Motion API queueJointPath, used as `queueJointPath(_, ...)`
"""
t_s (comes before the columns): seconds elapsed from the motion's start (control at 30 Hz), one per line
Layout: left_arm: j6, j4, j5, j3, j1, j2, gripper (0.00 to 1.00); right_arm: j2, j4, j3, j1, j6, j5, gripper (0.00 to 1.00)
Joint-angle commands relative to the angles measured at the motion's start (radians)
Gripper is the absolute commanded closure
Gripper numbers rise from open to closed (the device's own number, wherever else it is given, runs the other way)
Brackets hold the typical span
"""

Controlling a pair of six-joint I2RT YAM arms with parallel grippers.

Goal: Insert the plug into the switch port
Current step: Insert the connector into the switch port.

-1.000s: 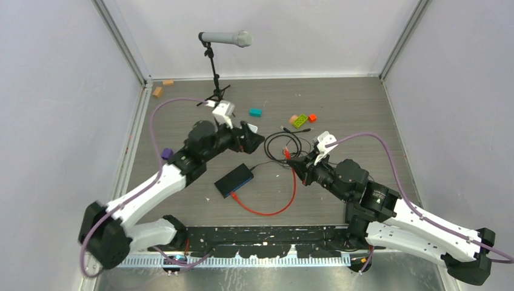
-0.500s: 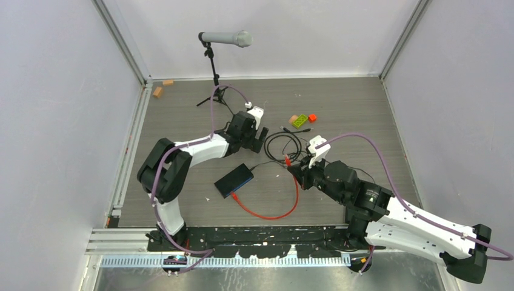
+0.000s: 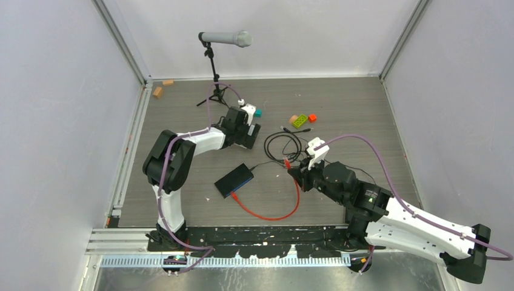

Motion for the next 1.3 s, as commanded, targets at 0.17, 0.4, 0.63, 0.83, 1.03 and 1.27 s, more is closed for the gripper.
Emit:
queueJointPath(0.17, -0.008, -0.019, 0.204, -0.022, -0.003, -0.003, 0.40, 0.017, 0.011, 0.001, 0.001, 0.014, 0.044, 1.00)
queueJointPath(0.4, 0.009, 0.042, 0.326, -0.204, -0.003, -0.125, 0.54, 0.111, 0.000, 0.025, -0.013, -0.021, 0.063, 1.00)
queueJointPath(0.63, 0.004, 0.027, 0.411, -0.291, -0.021, -0.195, 0.54, 0.222, 0.025, 0.051, -0.067, -0.022, 0.005, 0.99)
queueJointPath(0.83, -0.010, -0.034, 0.361, -0.319, -0.062, -0.222, 0.55, 0.327, 0.089, 0.050, -0.183, -0.005, -0.149, 1.00)
queueJointPath(1.03, -0.086, -0.047, 0.263, -0.370, -0.079, -0.276, 0.55, 0.437, 0.153, 0.074, -0.243, -0.022, -0.238, 1.00)
queueJointPath(1.27, -0.096, -0.103, 0.150, -0.323, -0.078, -0.251, 0.52, 0.595, 0.235, 0.145, -0.271, -0.118, -0.357, 1.00)
